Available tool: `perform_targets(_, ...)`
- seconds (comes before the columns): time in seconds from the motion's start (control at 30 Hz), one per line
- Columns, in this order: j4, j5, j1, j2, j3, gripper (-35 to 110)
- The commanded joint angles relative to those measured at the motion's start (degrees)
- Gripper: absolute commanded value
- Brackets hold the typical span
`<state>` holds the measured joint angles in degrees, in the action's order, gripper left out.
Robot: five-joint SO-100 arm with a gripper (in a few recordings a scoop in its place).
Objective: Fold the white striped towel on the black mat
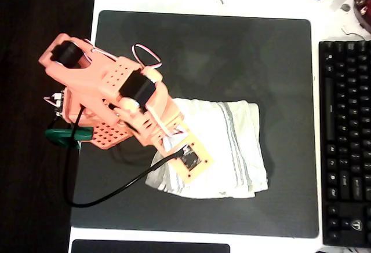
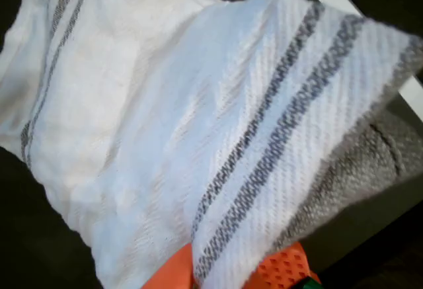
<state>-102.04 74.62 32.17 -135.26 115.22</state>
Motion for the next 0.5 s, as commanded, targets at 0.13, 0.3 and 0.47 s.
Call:
perform_targets(0.13, 4.7, -4.1, -11.6, 15.9, -14.2, 0)
perform_targets(0.3, 8.2, -9.1, -18.2, 30.8, -28.4, 0)
perform_targets(0.47, 13.2, -12.0, -20.8, 45.1, -36.7, 0)
